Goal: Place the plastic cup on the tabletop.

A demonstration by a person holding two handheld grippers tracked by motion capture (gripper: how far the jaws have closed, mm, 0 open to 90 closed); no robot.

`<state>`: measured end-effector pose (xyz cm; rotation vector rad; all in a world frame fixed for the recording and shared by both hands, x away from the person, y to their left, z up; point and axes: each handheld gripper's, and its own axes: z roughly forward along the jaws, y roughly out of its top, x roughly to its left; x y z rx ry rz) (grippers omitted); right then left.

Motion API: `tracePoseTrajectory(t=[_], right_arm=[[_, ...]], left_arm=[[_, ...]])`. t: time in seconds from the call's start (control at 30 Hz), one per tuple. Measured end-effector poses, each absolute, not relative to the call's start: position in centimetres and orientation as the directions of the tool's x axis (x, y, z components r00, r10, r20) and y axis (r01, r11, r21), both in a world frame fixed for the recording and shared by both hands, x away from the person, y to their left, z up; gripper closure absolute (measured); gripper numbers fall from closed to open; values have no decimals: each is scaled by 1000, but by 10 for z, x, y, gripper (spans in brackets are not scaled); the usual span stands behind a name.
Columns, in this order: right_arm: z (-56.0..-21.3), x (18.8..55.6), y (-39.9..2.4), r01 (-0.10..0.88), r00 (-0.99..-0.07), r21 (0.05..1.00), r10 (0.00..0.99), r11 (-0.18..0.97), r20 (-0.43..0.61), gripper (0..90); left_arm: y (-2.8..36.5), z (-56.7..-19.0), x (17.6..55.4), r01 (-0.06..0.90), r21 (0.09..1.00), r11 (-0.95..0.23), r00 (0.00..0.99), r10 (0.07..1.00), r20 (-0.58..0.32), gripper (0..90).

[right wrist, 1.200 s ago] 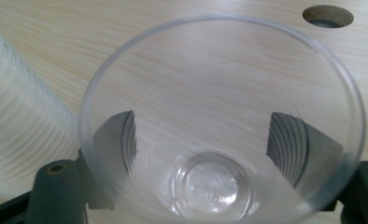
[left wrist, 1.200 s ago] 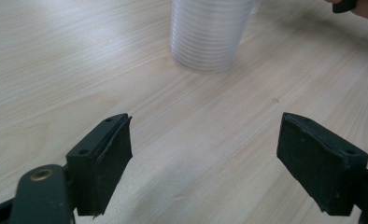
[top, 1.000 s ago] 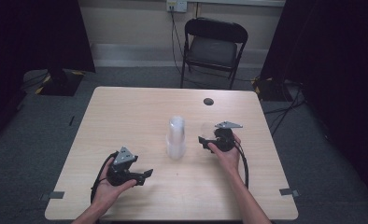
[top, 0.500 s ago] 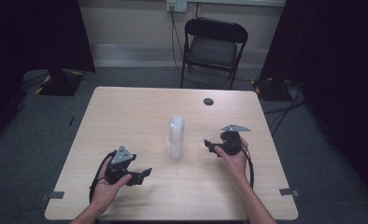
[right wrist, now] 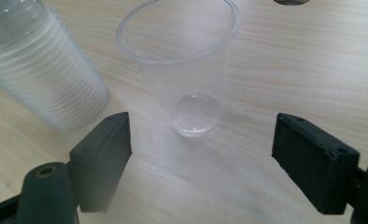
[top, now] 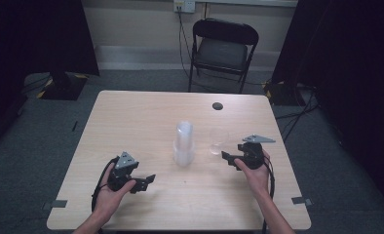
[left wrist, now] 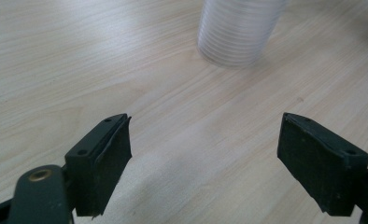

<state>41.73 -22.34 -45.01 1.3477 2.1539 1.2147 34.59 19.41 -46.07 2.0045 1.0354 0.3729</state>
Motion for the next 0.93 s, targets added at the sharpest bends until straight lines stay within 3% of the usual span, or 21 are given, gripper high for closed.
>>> tracePoseTrajectory(t=[0.53,0.93], right_arm=[[-443,364,-250,574,-489,798,859,184,154,187],[-467,347,-275,610,-424,777,893,157,152,179]], left_arm=[[198,-459,345,535,789,-302,600,793,-103,180],[198,-462,347,543,778,-316,601,794,-97,184]])
